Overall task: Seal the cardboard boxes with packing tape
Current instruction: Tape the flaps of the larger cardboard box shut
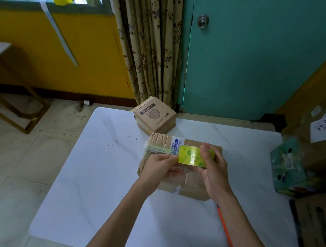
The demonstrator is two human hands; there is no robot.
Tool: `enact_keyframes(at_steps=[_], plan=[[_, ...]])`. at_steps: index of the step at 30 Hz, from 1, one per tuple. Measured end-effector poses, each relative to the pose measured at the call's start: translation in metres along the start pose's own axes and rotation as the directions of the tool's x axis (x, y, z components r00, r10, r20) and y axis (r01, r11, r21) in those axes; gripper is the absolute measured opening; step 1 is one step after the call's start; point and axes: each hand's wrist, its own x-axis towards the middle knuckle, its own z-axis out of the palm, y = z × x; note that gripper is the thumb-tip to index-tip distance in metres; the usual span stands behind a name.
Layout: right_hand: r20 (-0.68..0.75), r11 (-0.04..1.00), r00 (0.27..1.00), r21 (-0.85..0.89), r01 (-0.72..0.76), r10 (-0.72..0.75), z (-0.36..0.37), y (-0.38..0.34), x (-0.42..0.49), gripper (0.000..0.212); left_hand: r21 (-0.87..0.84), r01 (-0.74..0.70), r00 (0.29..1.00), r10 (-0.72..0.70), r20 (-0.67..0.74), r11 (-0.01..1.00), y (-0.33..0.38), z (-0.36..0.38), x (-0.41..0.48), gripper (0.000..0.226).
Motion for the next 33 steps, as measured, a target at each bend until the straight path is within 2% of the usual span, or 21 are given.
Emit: enact_keyframes(at_steps=[1,5,11,16,20,23,26,28,29,31,33], plan=[[0.006,1.000,1.000,0.003,0.005,-0.005,0.000,-0.001,0.000,0.060,-0.004,-0.017,1.000,0.017,-0.013,1.000,-0.002,-0.001,0.000,0.023],[0.018,1.000,1.000,-0.011,-0.008,0.008,0.000,-0.001,0.001,0.095,-0.059,-0.041,0.999,0.041,-0.014,0.997,-0.002,-0.002,0.001,0.019],[0.055,0.998,0.997,0.037,-0.050,0.048,-0.006,0.000,0.003,0.099,-0.057,0.017,0.993,-0.010,0.114,0.998,0.002,-0.016,0.001,0.021],[0.055,0.996,0.996,0.056,-0.071,0.068,-0.007,0.002,0.003,0.091,0.148,-0.082,0.995,0.072,0.073,0.986,-0.002,-0.016,0.001,0.012],[0.082,0.997,0.994,0.035,-0.072,0.069,-0.007,0.001,0.003,0.094,0.452,-0.196,0.979,0.200,0.039,0.870,-0.001,-0.002,-0.005,0.019],[0.080,0.997,0.995,0.037,-0.066,0.062,-0.007,0.000,0.002,0.090,0.502,-0.204,0.975,0.219,0.030,0.840,-0.003,0.005,-0.007,0.017],[0.048,0.998,0.997,0.011,-0.068,0.067,-0.005,-0.001,0.000,0.069,0.471,-0.188,0.977,0.214,-0.001,0.862,-0.001,0.008,-0.009,0.017],[0.011,0.999,0.999,-0.021,-0.045,0.045,-0.005,-0.001,0.000,0.058,0.370,-0.194,0.975,0.221,-0.032,0.909,0.000,0.008,-0.008,0.018],[-0.004,0.999,0.999,-0.022,-0.046,0.046,-0.005,-0.001,0.001,0.062,0.316,-0.198,0.972,0.228,-0.060,0.928,0.000,0.008,-0.007,0.017],[-0.014,0.998,0.998,0.014,-0.057,0.058,-0.007,0.000,0.002,0.085,0.229,-0.196,0.967,0.227,-0.114,0.954,0.002,0.006,-0.006,0.013],[0.001,0.999,0.999,0.020,-0.048,0.048,-0.006,-0.002,0.001,0.093,0.151,-0.172,0.978,0.188,-0.095,0.973,0.004,0.006,-0.006,0.014]])
